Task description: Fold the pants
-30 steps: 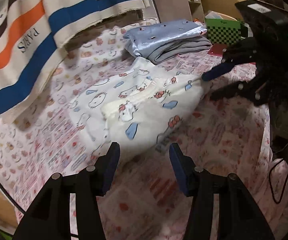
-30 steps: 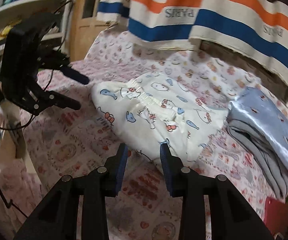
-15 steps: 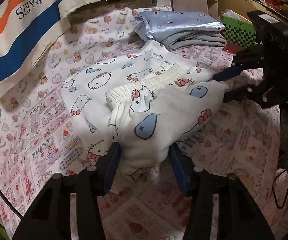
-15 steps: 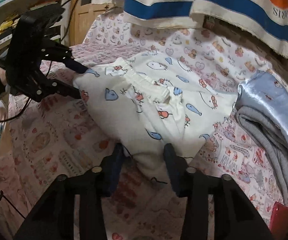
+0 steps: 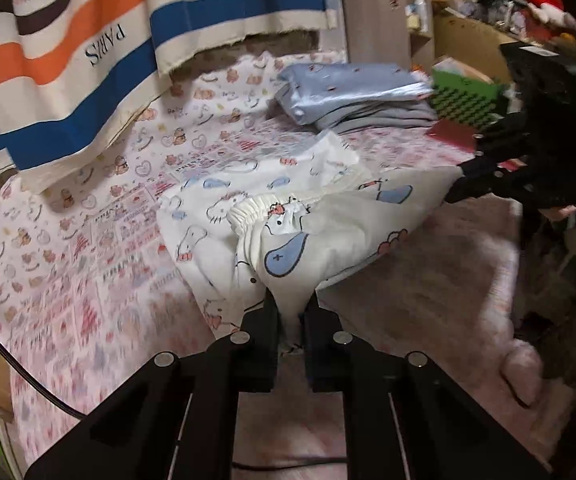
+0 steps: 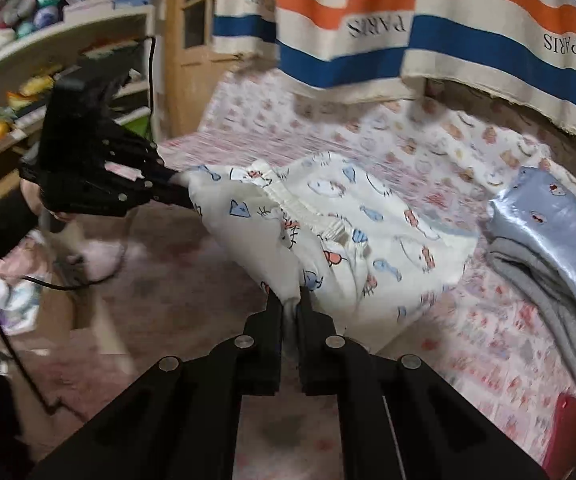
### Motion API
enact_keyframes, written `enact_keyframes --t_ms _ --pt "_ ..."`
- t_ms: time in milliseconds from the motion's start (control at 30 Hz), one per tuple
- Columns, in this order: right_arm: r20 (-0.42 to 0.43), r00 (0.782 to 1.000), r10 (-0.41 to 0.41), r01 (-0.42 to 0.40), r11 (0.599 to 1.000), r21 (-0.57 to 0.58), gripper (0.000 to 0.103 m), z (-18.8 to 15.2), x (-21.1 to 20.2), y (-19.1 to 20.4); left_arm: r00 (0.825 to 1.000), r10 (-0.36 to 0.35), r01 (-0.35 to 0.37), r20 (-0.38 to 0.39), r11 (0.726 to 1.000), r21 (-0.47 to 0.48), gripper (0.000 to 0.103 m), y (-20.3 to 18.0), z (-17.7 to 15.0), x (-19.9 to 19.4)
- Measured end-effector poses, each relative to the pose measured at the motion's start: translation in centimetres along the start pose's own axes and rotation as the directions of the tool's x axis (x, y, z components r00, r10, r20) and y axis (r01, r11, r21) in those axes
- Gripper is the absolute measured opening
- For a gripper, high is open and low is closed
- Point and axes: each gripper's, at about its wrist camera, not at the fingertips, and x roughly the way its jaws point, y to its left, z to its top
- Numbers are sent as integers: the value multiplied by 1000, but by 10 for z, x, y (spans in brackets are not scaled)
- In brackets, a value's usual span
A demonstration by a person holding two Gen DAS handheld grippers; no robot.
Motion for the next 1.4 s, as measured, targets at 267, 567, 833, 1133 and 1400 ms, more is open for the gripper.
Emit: enact_keyframes --t_ms 267,567,833,1133,1400 --pt "-21 998 52 -53 999 -12 6 -5 -27 39 999 5 -6 -32 999 -42 10 -18 -12 -36" --pt "-45 994 101 -84 955 285 6 24 20 -41 998 10 -18 -68 992 -127 10 26 36 14" --pt "-92 992 82 -47 942 332 6 49 60 -97 981 -41 9 -187 985 -170 10 74 78 90" --pt "-169 985 45 23 925 379 6 51 110 -136 985 -37 7 -170 985 -172 20 96 87 125" --pt "-23 994 -111 110 885 452 35 24 48 -136 999 34 -40 -25 961 -275 47 114 49 62"
